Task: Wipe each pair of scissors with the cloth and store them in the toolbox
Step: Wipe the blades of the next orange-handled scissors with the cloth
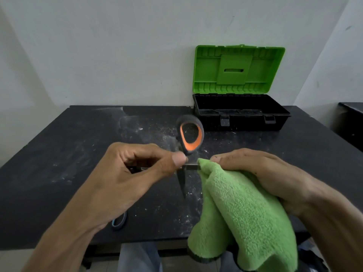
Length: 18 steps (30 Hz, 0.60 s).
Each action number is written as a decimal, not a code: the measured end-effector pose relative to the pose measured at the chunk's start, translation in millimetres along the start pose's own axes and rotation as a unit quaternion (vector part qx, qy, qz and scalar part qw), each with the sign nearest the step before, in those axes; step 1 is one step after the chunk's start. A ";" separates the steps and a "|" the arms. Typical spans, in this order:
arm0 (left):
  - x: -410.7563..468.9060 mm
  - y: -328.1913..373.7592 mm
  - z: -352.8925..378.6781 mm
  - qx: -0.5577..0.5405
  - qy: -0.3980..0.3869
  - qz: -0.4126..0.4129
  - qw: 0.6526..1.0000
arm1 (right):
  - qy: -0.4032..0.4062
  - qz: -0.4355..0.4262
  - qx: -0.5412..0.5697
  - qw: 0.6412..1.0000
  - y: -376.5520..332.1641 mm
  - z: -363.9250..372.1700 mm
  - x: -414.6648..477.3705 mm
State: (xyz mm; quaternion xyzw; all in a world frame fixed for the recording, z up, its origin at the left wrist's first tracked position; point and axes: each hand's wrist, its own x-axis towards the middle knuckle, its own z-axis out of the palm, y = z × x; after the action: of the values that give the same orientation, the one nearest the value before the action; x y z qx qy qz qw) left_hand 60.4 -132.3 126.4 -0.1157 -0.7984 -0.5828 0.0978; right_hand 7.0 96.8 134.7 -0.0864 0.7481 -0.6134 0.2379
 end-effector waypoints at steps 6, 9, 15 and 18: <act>0.5 -0.9 3.4 0.002 0.029 -0.018 0.999 | -0.062 0.020 -0.021 0.998 2.8 -3.5 3.6; -0.4 1.4 7.8 0.002 0.064 -0.020 0.998 | -0.096 0.002 -0.016 0.995 1.9 -4.6 5.6; -0.4 -13.3 25.2 -0.163 0.166 -0.167 0.958 | -0.072 -0.091 -0.125 0.985 7.5 -4.9 4.8; -3.0 -11.3 31.2 -0.312 0.082 -0.231 0.918 | -0.035 -0.160 -0.218 0.962 7.9 -2.7 -0.1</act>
State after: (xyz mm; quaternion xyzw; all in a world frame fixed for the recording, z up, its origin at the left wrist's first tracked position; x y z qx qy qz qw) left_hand 59.2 -106.0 105.9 0.0952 -0.5696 -0.8163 -0.0158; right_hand 7.2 101.0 127.5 -0.2760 0.8312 -0.4625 0.1380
